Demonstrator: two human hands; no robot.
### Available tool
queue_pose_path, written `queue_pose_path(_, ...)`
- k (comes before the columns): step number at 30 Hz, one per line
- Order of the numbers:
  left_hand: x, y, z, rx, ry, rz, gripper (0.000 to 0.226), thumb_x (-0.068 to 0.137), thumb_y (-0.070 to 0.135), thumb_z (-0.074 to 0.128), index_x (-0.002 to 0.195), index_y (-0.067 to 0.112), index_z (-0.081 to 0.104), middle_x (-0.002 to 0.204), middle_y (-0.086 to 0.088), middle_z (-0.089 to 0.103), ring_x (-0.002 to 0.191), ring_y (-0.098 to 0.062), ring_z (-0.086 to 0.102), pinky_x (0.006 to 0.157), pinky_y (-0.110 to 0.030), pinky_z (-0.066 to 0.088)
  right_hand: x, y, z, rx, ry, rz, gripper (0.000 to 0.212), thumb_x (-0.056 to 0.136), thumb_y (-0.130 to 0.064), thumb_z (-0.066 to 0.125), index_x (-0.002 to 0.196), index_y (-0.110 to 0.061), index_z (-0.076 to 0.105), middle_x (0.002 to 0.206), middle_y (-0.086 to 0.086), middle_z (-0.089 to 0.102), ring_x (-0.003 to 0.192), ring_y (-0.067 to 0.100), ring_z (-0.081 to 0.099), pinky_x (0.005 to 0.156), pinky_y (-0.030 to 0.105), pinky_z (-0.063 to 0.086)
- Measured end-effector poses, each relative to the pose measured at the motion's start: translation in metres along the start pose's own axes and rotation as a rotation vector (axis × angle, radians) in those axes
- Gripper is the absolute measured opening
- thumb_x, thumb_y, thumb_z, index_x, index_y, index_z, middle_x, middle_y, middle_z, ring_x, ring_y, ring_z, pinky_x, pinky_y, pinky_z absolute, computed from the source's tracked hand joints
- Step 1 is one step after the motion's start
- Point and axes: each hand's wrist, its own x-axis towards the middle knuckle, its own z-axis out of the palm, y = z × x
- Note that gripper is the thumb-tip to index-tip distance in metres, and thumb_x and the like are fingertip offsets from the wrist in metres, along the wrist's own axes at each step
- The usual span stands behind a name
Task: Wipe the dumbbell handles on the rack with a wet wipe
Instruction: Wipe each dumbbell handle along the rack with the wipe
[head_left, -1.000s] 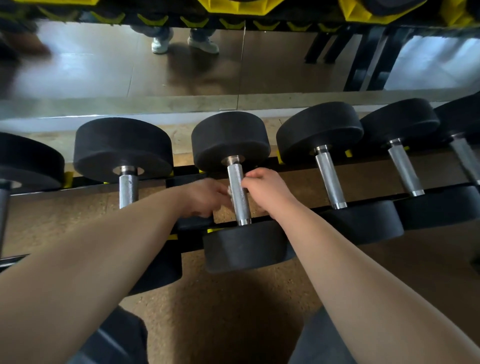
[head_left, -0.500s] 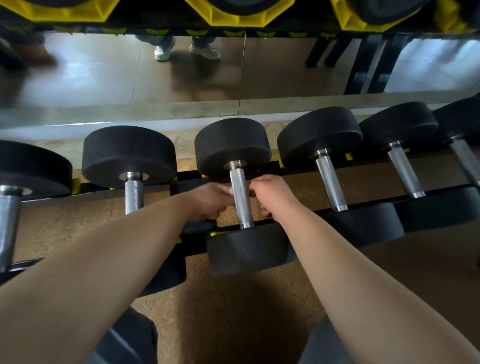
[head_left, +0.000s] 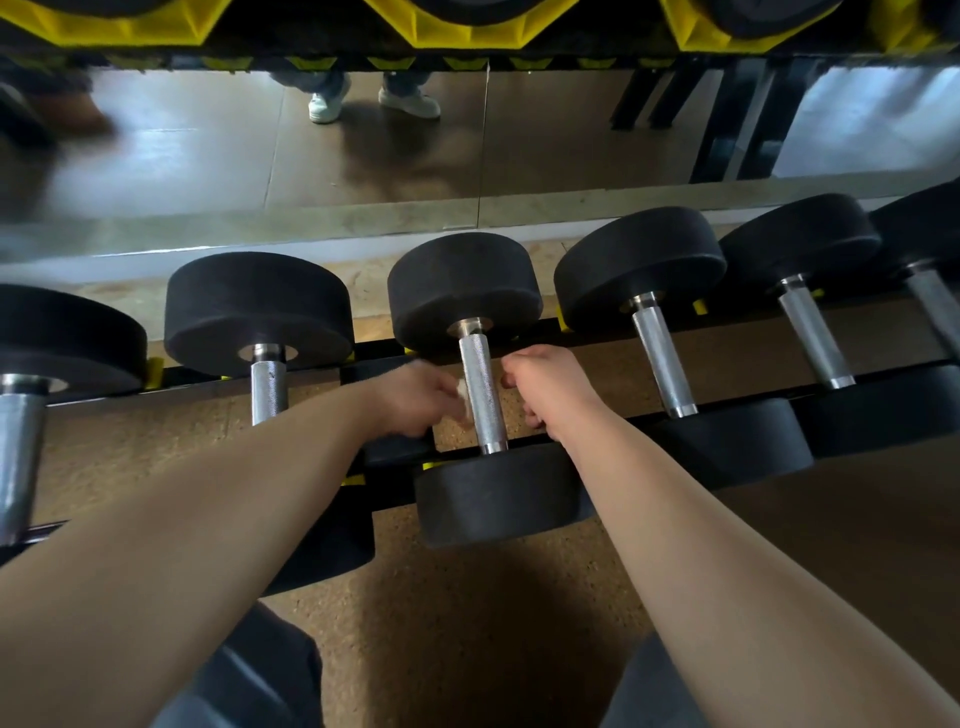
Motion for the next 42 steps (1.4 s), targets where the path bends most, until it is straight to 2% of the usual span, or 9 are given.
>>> queue_pose_path(4, -0.020, 0.012, 0.003, 0.249, -0.119, 0.020, 0.022, 0.092, 0.012, 0.065, 0.073, 0.020, 0.071, 0.057, 0.014, 0.059, 0.061, -0.006, 0.054, 0.057, -0.019, 0.042, -0.003, 0.001, -0.001, 0.011, -0.021, -0.024, 0.022, 0.102, -0.026, 0.056, 0.122, -0.023, 0.066, 0.102, 0.007, 0.069, 0.067, 0.017, 0.054, 0.054, 0.028, 0.044)
queue_pose_path(8, -0.011, 0.015, 0.004, -0.122, 0.350, 0.010, 0.013, 0.088, 0.020, 0.074, 0.100, 0.023, 0.072, 0.085, 0.006, 0.065, 0.078, -0.009, 0.059, 0.064, -0.026, 0.046, -0.006, -0.002, -0.004, 0.065, -0.021, 0.028, 0.016, 0.101, -0.023, 0.058, 0.114, -0.020, 0.068, 0.100, 0.007, 0.069, 0.061, 0.015, 0.050, 0.051, 0.027, 0.041)
queue_pose_path(10, -0.005, 0.017, 0.008, -0.371, 0.483, -0.062, 0.012, 0.090, 0.023, 0.073, 0.102, 0.020, 0.072, 0.080, 0.002, 0.061, 0.066, -0.011, 0.054, 0.054, -0.025, 0.042, -0.008, -0.004, -0.004, 0.073, -0.019, 0.025, 0.013, 0.101, -0.021, 0.058, 0.108, -0.021, 0.069, 0.093, 0.007, 0.066, 0.058, 0.014, 0.047, 0.049, 0.026, 0.040)
queue_pose_path(13, -0.005, 0.019, 0.022, -0.445, 0.427, -0.136, 0.015, 0.095, 0.020, 0.065, 0.103, 0.011, 0.074, 0.065, -0.001, 0.052, 0.049, -0.013, 0.041, 0.045, -0.023, 0.035, -0.009, -0.003, -0.003, 0.056, -0.028, -0.020, 0.013, 0.099, -0.018, 0.057, 0.095, -0.021, 0.069, 0.087, 0.008, 0.063, 0.056, 0.015, 0.046, 0.048, 0.027, 0.038)
queue_pose_path(19, -0.027, 0.016, 0.035, -0.255, 0.308, -0.115, 0.012, 0.090, 0.016, 0.068, 0.078, 0.015, 0.068, 0.066, -0.001, 0.058, 0.056, -0.013, 0.047, 0.049, -0.021, 0.038, -0.011, -0.003, -0.003, -0.006, 0.020, -0.180, 0.016, 0.096, -0.024, 0.060, 0.089, -0.033, 0.072, 0.082, -0.007, 0.067, 0.067, 0.010, 0.056, 0.061, 0.029, 0.042)
queue_pose_path(26, -0.026, 0.021, 0.006, -1.041, 0.251, -0.076, 0.011, 0.094, 0.013, 0.071, 0.101, 0.018, 0.064, 0.063, 0.006, 0.052, 0.040, -0.001, 0.034, 0.032, -0.015, 0.024, -0.025, -0.005, -0.008, -0.200, -0.185, -0.431, 0.024, 0.094, -0.032, 0.070, 0.118, -0.037, 0.070, 0.105, -0.014, 0.070, 0.097, 0.002, 0.066, 0.082, 0.023, 0.054)
queue_pose_path(33, -0.022, 0.022, 0.012, -0.824, 0.345, -0.210, 0.017, 0.099, 0.032, 0.066, 0.096, 0.016, 0.068, 0.079, -0.001, 0.057, 0.047, -0.008, 0.032, 0.035, -0.020, 0.023, -0.006, -0.011, -0.005, -0.420, 0.098, -0.636, 0.012, 0.097, -0.023, 0.067, 0.106, -0.026, 0.074, 0.098, -0.017, 0.069, 0.085, -0.008, 0.061, 0.069, 0.002, 0.044)
queue_pose_path(39, -0.025, 0.019, 0.020, -0.439, 0.156, -0.290, 0.020, 0.100, 0.026, 0.055, 0.107, 0.020, 0.073, 0.084, -0.008, 0.058, 0.052, -0.012, 0.028, 0.041, -0.019, 0.020, -0.019, -0.014, -0.020, -0.874, -0.373, -0.651, 0.008, 0.088, -0.020, 0.071, 0.085, -0.027, 0.071, 0.074, -0.018, 0.058, 0.068, -0.005, 0.054, 0.064, 0.016, 0.040)
queue_pose_path(42, -0.023, 0.016, 0.022, -0.417, 0.134, -0.275, 0.022, 0.101, 0.025, 0.055, 0.108, 0.015, 0.073, 0.078, -0.007, 0.058, 0.048, -0.011, 0.028, 0.039, -0.018, 0.019, -0.008, -0.010, -0.020, -0.697, -0.247, -0.604, 0.007, 0.087, -0.019, 0.071, 0.089, -0.026, 0.072, 0.080, -0.016, 0.065, 0.073, -0.002, 0.059, 0.067, 0.017, 0.043)
